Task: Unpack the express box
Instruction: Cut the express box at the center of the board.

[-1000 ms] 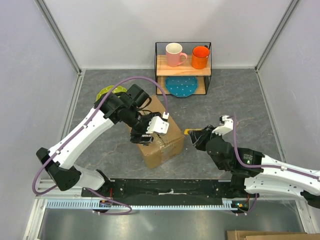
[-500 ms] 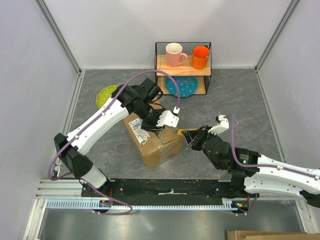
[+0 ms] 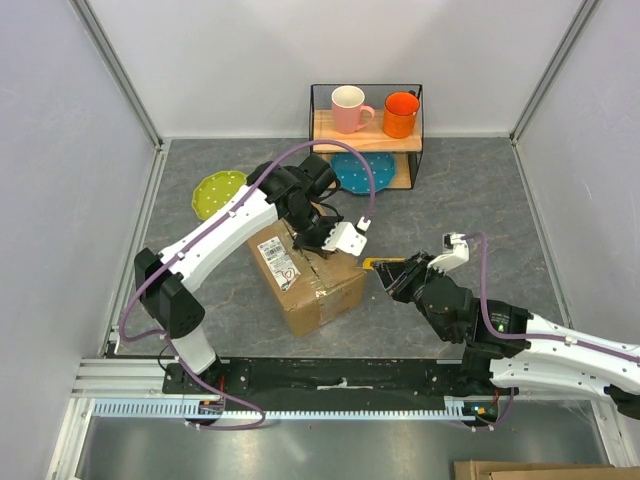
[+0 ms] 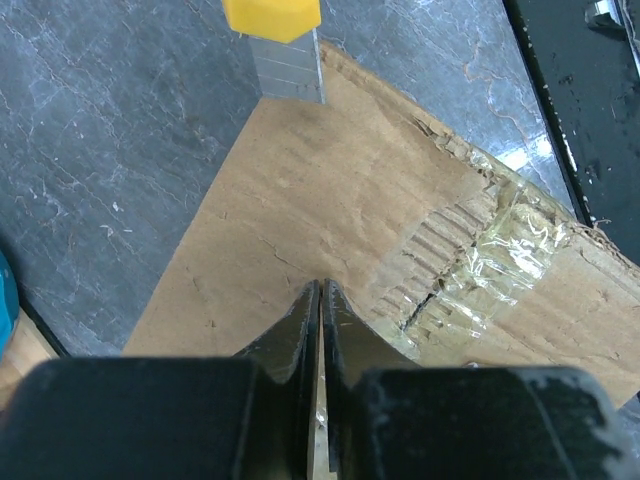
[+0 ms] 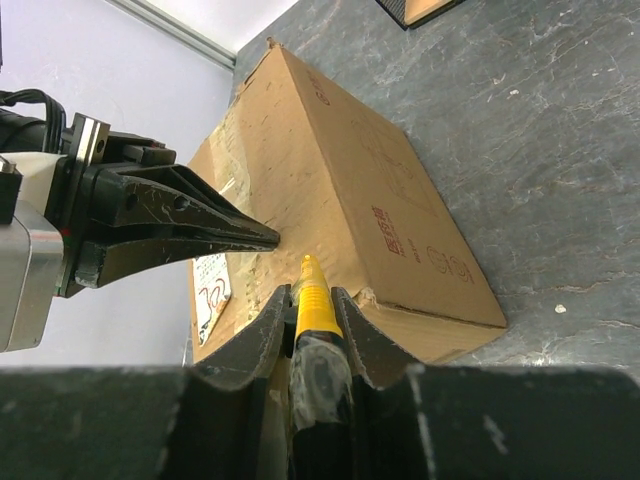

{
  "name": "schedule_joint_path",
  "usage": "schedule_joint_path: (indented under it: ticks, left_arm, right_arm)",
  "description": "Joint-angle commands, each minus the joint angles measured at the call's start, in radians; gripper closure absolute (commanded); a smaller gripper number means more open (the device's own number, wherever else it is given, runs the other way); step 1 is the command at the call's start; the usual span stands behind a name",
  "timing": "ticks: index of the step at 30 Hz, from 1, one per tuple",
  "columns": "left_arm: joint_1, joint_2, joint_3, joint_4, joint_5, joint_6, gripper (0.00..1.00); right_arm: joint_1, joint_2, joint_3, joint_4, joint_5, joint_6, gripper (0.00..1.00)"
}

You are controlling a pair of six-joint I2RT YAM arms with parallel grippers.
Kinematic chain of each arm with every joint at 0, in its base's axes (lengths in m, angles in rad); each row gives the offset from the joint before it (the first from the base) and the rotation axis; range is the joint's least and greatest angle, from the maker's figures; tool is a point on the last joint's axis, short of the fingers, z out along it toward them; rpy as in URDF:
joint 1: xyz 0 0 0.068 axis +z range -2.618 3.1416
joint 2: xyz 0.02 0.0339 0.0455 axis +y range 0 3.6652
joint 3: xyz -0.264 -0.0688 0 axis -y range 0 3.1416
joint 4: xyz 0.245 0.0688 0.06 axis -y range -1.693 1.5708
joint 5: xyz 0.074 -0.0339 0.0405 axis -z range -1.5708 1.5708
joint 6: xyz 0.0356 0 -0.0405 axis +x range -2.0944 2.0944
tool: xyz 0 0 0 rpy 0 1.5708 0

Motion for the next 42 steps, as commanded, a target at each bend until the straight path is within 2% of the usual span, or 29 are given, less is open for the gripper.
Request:
schedule_joint_path:
  ticks: [1, 7, 16, 21, 26, 35, 39, 42]
  left_arm:
    - [-0.006, 0.003, -0.017, -0.210, -0.012, 0.035, 0.91]
    - [-0.006, 0.031, -0.090, -0.183, -0.017, -0.002, 0.88]
    - [-0.004, -0.008, -0.245, -0.034, -0.031, -0.025, 0.88]
    - [-0.004, 0.006, -0.311, 0.076, -0.040, -0.088, 0.87]
    - [-0.003, 0.066, -0.255, 0.147, -0.035, -0.278, 0.86]
    - [0.036, 0.072, -0.086, 0.126, 0.032, -0.577, 0.86]
    - [0.109, 0.031, -0.098, 0.146, 0.005, -0.662, 0.86]
    - [0.164, -0.011, -0.167, 0.207, -0.093, -0.695, 0.87]
  right_arm:
    - [0.001, -0.016, -0.010, 0.005, 0.020, 0.016, 1.00]
    - [0.003, -0.022, -0.018, 0.004, 0.011, 0.028, 1.00]
    - [0.003, -0.033, -0.028, 0.005, 0.005, 0.042, 1.00]
    - [0.001, -0.003, -0.030, 0.039, -0.024, 0.039, 1.00]
    - [0.001, 0.023, -0.028, 0.084, -0.047, 0.028, 1.00]
    - [0.001, 0.058, -0.005, 0.093, -0.039, 0.011, 1.00]
    - [0.001, 0.033, -0.013, 0.091, -0.041, 0.010, 1.00]
    - [0.000, -0.002, -0.031, 0.093, -0.041, 0.017, 1.00]
